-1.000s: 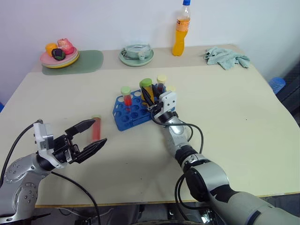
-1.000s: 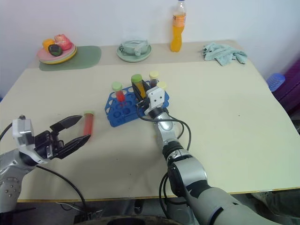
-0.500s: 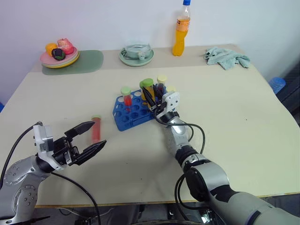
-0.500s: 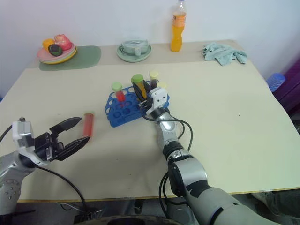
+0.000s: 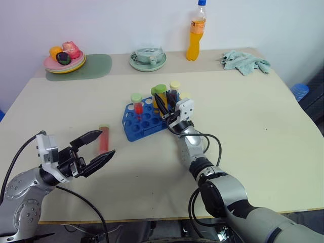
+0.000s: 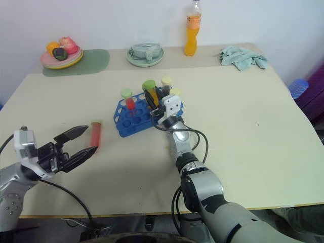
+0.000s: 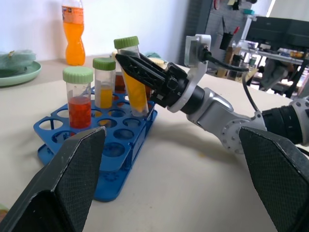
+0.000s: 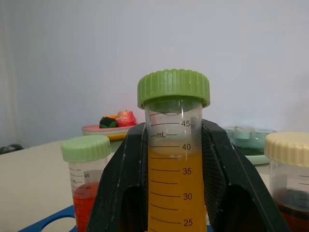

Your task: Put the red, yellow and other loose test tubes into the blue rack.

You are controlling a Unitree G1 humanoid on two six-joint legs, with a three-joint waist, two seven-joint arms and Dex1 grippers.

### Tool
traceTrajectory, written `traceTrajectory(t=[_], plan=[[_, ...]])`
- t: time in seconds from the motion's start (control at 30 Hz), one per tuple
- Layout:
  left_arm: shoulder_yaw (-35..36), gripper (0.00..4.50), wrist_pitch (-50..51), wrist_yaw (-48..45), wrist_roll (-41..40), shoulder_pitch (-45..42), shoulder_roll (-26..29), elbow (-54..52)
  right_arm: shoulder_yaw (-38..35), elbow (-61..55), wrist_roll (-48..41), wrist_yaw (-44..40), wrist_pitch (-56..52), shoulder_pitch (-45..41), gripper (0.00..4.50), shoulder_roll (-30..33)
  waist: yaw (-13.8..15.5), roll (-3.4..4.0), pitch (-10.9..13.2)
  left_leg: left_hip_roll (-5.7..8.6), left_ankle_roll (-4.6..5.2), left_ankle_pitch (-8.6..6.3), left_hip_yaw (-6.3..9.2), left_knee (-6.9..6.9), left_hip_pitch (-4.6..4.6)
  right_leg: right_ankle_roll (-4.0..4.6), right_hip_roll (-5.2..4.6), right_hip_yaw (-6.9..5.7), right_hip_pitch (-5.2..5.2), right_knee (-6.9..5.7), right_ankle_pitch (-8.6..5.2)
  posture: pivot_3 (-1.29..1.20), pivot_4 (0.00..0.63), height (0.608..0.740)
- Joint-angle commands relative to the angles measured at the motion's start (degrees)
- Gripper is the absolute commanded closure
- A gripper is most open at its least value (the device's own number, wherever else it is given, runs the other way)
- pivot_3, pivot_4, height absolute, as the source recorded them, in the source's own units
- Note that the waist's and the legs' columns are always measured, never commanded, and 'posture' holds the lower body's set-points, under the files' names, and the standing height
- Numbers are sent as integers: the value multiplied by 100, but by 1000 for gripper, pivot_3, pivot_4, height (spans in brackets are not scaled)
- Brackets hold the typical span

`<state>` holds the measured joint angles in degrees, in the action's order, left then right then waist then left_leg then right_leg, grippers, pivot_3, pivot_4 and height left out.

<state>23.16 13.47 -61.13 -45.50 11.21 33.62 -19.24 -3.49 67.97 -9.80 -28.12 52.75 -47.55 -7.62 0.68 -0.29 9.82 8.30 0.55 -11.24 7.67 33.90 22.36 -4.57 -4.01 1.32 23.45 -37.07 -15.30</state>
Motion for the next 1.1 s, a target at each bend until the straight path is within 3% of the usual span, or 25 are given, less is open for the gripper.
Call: traceTrajectory(t=[0.03,0.7,0.93,1.1], plan=[[1,0,39,115,-65,-26,41,-324,-113,118,21,338,34,192,3702,-551,1,0,0,0,0,0,0,0,0,0,0,0,0,0,0,0,150,740],[101,0,289,248,-163,5,68,-546,-382,203,-595,-357,78,192,3702,-939,-11,4,5,0,0,0,1,-11,1,1,0,0,3,4,-6,0,150,740],[108,0,279,243,-154,14,70,-543,-21,262,61,351,224,228,3702,-683,-8,4,5,0,0,0,2,-11,1,2,-1,1,2,5,-9,0,150,740],[32,0,230,247,-89,-9,14,-484,373,-42,496,148,806,239,3702,-439,-52,5,8,0,-1,0,2,-15,4,6,-1,1,10,5,-11,0,150,740]])
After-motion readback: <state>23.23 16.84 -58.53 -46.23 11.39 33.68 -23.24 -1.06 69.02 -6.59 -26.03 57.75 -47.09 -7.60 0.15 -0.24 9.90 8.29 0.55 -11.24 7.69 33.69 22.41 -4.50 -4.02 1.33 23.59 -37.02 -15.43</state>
